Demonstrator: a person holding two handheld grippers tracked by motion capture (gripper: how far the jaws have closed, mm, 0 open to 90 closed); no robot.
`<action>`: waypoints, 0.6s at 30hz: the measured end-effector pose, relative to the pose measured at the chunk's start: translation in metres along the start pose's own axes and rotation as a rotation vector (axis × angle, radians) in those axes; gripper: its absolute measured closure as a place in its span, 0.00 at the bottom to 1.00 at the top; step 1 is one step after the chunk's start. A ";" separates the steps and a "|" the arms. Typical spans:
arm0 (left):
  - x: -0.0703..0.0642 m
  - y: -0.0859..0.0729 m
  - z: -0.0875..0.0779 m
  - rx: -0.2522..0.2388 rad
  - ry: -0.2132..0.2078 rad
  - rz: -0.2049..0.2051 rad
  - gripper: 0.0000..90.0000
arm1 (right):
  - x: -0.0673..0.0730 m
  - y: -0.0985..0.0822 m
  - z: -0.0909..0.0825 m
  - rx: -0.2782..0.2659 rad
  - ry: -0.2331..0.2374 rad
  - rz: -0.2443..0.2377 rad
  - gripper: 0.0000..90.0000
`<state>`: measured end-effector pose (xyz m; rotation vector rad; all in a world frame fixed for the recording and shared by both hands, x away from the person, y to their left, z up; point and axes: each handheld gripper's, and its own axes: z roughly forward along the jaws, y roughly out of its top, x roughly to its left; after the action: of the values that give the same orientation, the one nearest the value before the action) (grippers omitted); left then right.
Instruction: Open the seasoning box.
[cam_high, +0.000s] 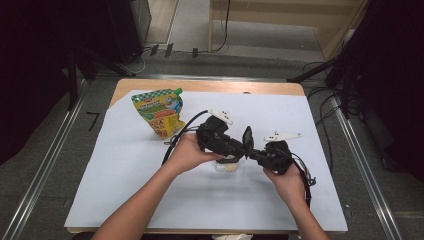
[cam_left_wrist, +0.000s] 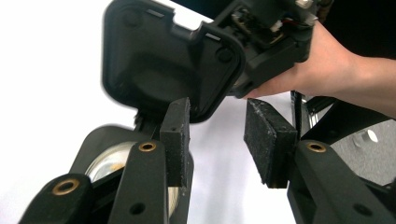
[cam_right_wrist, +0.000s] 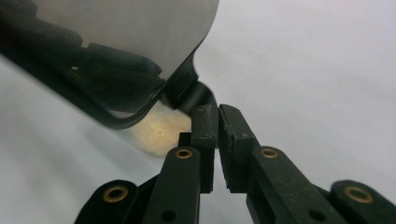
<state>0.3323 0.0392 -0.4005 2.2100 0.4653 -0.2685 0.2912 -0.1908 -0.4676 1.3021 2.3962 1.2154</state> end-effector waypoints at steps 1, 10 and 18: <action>0.001 -0.002 -0.004 -0.003 0.004 -0.001 0.68 | 0.001 -0.001 -0.001 0.000 0.004 -0.004 0.94; 0.000 -0.025 -0.028 -0.026 0.046 -0.005 0.67 | 0.011 -0.011 -0.012 0.018 0.038 -0.011 0.82; 0.007 -0.042 -0.050 -0.057 0.079 -0.048 0.67 | 0.023 -0.019 -0.023 -0.020 0.066 -0.036 0.68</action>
<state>0.3231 0.1038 -0.4011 2.1620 0.5627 -0.1916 0.2542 -0.1921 -0.4613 1.2265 2.4351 1.2886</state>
